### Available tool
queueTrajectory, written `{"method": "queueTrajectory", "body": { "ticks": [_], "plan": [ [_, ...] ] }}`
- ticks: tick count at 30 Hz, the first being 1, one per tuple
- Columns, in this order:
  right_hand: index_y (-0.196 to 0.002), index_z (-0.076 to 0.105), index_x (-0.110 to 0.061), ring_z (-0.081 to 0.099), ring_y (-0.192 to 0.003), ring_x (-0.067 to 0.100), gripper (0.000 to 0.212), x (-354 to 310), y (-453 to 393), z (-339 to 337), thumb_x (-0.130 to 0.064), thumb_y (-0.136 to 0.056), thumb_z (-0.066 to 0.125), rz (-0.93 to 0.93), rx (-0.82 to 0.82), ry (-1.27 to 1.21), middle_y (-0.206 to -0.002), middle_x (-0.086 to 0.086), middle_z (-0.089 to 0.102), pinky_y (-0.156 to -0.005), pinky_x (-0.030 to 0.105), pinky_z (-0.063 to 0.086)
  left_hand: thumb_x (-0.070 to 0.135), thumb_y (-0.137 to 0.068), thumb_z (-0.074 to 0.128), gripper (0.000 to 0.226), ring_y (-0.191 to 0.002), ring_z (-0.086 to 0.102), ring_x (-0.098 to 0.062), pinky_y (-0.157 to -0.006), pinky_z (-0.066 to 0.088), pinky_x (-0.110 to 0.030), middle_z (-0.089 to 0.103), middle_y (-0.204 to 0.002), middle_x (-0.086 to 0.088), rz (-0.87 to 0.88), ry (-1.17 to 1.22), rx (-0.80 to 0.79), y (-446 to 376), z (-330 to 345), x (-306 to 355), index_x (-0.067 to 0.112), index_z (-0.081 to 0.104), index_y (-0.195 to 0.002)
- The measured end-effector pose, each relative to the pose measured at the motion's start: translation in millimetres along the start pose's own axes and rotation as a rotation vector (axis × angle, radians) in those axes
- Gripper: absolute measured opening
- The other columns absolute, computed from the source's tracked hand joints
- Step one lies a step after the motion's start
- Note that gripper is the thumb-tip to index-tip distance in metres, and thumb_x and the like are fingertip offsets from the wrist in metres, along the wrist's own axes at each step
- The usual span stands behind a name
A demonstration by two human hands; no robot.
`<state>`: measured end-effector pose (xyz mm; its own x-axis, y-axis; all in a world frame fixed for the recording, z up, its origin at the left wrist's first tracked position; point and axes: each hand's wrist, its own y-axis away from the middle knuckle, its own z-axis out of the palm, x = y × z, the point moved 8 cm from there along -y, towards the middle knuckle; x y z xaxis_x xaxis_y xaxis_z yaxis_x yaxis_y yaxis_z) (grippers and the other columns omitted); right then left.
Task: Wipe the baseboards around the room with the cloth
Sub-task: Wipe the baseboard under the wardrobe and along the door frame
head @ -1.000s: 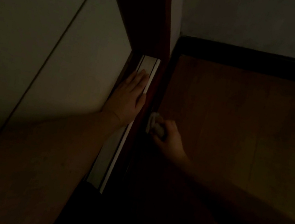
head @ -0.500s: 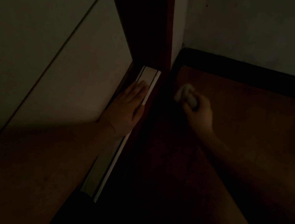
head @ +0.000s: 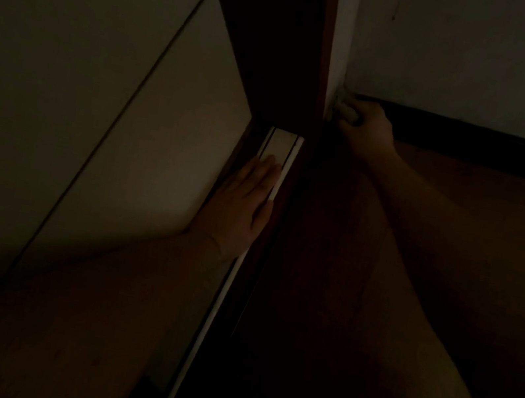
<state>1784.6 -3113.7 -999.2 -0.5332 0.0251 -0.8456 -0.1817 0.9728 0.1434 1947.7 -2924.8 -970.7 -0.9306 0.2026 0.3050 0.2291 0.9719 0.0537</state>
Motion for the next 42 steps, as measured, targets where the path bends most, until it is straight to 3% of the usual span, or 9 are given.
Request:
{"method": "queueTrajectory", "body": {
  "ticks": [3,9,16,22,26,32,35,39,42],
  "plan": [
    [-0.14,0.052,-0.018,0.049,-0.127,0.021,0.045,7,46,11,-0.021,-0.096,0.059,-0.009,-0.051,-0.014,-0.143,0.008,0.048,-0.102,0.028,0.042,0.035,-0.104,0.023,0.057,-0.153,0.004,-0.02,-0.123,0.005,-0.031,0.008,-0.164,0.0,-0.001,-0.013,-0.002,0,0,0,0.014,0.016,-0.156],
    [-0.137,0.054,-0.012,0.04,-0.117,0.007,0.047,13,140,51,-0.014,-0.092,0.065,0.021,0.03,-0.068,-0.138,0.008,0.045,-0.096,0.012,0.029,0.025,-0.106,0.034,0.055,-0.153,0.005,-0.023,-0.123,0.005,-0.032,0.011,-0.165,-0.006,-0.008,-0.034,-0.007,-4,1,-3,0.011,0.016,-0.156],
    [-0.133,0.055,-0.008,0.045,-0.121,0.018,0.047,5,225,89,-0.007,-0.087,0.066,0.104,-0.026,-0.138,-0.133,0.012,0.045,-0.092,0.009,0.027,0.027,-0.107,0.032,0.055,-0.153,0.004,-0.022,-0.123,0.006,-0.033,0.01,-0.166,-0.006,-0.014,-0.055,-0.025,-6,3,-4,0.012,0.014,-0.157],
    [-0.131,0.054,-0.008,0.048,-0.12,0.023,0.05,5,297,117,-0.005,-0.083,0.069,0.165,-0.125,-0.184,-0.13,0.011,0.042,-0.092,0.009,0.027,0.029,-0.107,0.027,0.056,-0.153,0.0,-0.02,-0.122,0.0,-0.029,0.005,-0.166,-0.004,-0.028,-0.088,-0.047,-5,5,-6,0.012,0.01,-0.158],
    [-0.135,0.049,-0.011,0.048,-0.121,0.025,0.055,2,330,133,-0.009,-0.084,0.068,0.216,-0.163,-0.175,-0.133,0.009,0.039,-0.101,0.025,0.036,0.03,-0.108,0.024,0.056,-0.153,-0.002,-0.02,-0.123,0.0,-0.03,0.003,-0.166,-0.004,-0.022,-0.102,-0.069,-5,2,-1,0.011,0.008,-0.158],
    [-0.136,0.049,-0.012,0.047,-0.123,0.025,0.054,15,353,143,-0.016,-0.086,0.068,0.24,-0.347,-0.162,-0.134,0.01,0.043,-0.091,0.015,0.03,0.034,-0.108,0.017,0.057,-0.152,-0.004,-0.019,-0.124,0.001,-0.035,-0.002,-0.166,-0.004,-0.024,-0.149,-0.135,-1,4,-2,0.012,0.0,-0.158],
    [-0.132,0.055,-0.016,0.055,-0.118,0.023,0.047,28,358,140,-0.021,-0.088,0.071,0.33,-0.467,-0.23,-0.129,0.007,0.054,-0.089,0.022,0.042,0.034,-0.108,0.013,0.057,-0.152,-0.003,-0.017,-0.123,0.0,-0.034,-0.005,-0.166,-0.005,-0.047,-0.212,-0.165,-3,1,2,0.011,-0.005,-0.157],
    [-0.115,0.062,-0.015,0.064,-0.104,0.024,0.025,54,344,99,-0.012,-0.091,0.068,0.482,-0.217,-0.528,-0.121,0.015,0.066,-0.093,0.038,0.051,0.033,-0.108,0.014,0.057,-0.152,0.003,-0.018,-0.122,0.001,-0.032,-0.002,-0.166,-0.006,-0.076,-0.32,-0.177,-7,0,5,0.01,-0.004,-0.157],
    [-0.121,0.06,-0.01,0.067,-0.104,0.027,0.038,81,327,58,-0.021,-0.088,0.072,0.628,0.013,-0.902,-0.12,0.014,0.066,-0.094,0.045,0.054,0.034,-0.107,0.017,0.058,-0.152,0.007,-0.019,-0.122,0.003,-0.033,0.006,-0.166,-0.009,-0.086,-0.366,-0.123,-15,-1,7,0.007,0.004,-0.157]
  ]
}}
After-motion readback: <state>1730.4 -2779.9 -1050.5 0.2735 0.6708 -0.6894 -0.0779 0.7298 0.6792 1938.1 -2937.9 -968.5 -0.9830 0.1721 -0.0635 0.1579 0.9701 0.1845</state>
